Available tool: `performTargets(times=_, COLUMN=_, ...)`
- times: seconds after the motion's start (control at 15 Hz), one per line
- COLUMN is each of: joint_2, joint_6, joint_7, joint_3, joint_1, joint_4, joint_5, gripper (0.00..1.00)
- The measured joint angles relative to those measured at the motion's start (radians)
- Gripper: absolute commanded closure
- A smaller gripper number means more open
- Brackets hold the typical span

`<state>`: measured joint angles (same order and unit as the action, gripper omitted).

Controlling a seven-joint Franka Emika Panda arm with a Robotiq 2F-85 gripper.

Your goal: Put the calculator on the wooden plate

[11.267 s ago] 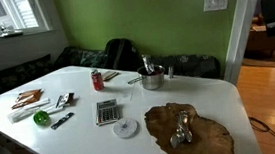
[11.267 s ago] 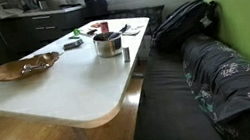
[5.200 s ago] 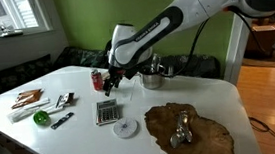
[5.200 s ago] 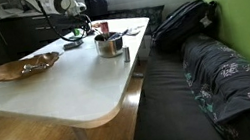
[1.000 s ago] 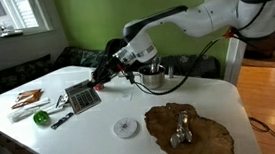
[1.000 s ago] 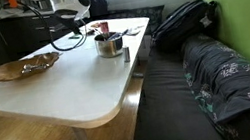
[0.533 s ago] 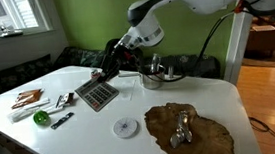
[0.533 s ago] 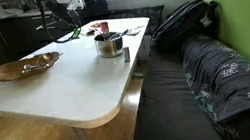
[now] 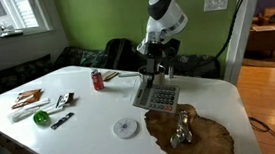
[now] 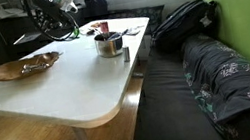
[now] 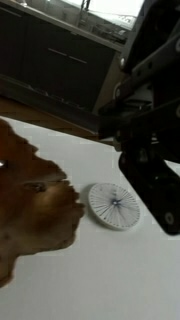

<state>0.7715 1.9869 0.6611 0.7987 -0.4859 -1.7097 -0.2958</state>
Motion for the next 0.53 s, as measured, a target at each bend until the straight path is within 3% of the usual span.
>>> performTargets(times=0.13, joint_2=-0.093, joint_6=0.016, joint_7=0.053, joint_3=-0.062, joint_1=0.007, joint_4=-0.105, joint_5=-0.007, gripper=0.96)
performTargets(times=0.27, joint_2=-0.177, joint_6=0.109, joint_7=0.116, joint_3=-0.123, joint_1=0.022, joint_4=-0.214, joint_5=-0.052, gripper=0.96)
performTargets(times=0.53, joint_2=-0.299, joint_6=0.387, joint_7=0.302, joint_3=-0.185, joint_1=0.055, joint_4=-0.41, joint_5=-0.296, gripper=0.96)
